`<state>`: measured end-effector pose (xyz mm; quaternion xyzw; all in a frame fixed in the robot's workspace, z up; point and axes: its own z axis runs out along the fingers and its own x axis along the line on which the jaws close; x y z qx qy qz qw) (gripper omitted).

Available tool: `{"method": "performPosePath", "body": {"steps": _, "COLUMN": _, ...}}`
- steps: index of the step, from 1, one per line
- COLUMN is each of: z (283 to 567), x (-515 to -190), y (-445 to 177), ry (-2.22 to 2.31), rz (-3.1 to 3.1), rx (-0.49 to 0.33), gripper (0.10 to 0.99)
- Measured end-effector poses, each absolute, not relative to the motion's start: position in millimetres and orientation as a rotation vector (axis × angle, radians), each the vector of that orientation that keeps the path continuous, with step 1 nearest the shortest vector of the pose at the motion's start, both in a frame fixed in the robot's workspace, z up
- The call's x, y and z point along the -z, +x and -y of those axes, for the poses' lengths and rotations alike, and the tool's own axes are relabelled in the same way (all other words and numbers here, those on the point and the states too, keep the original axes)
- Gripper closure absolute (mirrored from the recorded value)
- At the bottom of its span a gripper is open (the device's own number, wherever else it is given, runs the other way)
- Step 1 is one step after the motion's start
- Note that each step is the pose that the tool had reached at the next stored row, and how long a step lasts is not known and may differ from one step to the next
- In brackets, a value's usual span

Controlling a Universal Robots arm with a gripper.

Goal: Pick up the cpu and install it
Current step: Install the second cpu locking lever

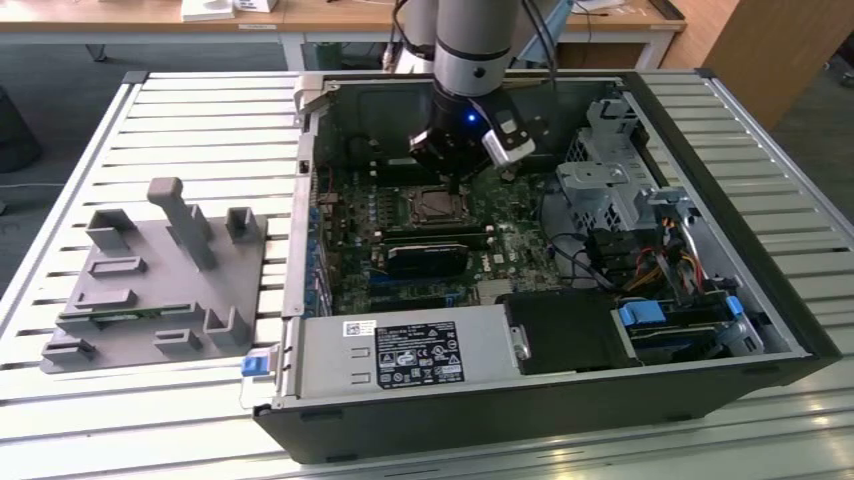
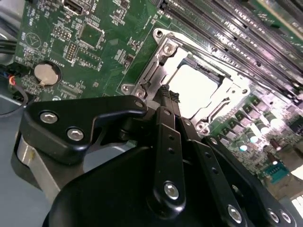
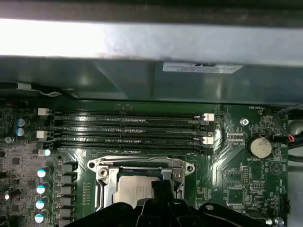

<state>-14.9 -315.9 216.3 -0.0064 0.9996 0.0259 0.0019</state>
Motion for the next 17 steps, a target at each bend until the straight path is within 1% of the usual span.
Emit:
{"method": "performPosePath", "body": {"steps": 6, "z": 316, "x": -242, "y": -15, "ry": -0.020, "rz": -3.137, "rx": -0.080, "gripper": 0.980}}
{"method": "performPosePath", "body": {"steps": 9, "z": 316, "x": -250, "y": -15, "ry": -0.020, "rz": -3.137, "rx": -0.071, "gripper": 0.980}}
{"method": "performPosePath", "body": {"steps": 14, "z": 321, "x": -253, "y": -15, "ry": -0.020, "rz": -3.138, "rx": -0.053, "gripper": 0.980}}
{"method": "performPosePath", "body": {"steps": 17, "z": 330, "x": -253, "y": -15, "ry": -0.020, "rz": -3.138, "rx": -0.040, "gripper": 0.980}}
